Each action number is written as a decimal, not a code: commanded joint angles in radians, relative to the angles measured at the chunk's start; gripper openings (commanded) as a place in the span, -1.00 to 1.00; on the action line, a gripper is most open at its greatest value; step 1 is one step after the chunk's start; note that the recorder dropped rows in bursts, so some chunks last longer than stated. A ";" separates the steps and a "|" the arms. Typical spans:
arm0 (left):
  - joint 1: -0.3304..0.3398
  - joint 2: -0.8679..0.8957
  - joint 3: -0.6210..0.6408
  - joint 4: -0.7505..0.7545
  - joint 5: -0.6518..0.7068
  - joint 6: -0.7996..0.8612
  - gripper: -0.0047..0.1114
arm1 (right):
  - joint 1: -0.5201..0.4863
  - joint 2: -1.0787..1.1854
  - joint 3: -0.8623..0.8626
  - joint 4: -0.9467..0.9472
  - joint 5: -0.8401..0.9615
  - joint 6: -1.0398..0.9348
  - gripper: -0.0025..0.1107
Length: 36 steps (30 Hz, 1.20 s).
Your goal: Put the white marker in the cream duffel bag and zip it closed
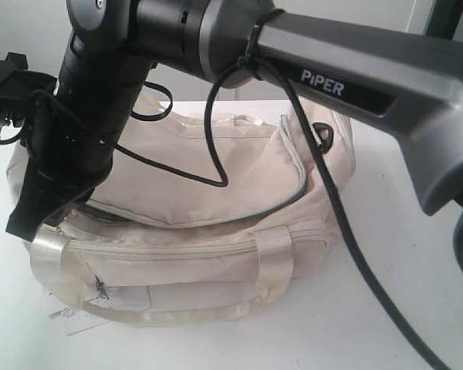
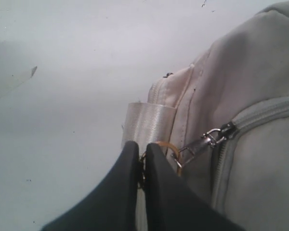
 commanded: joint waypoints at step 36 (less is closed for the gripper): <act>0.001 -0.007 -0.007 -0.030 -0.015 0.005 -0.92 | 0.017 -0.103 0.166 -0.149 0.030 0.112 -0.96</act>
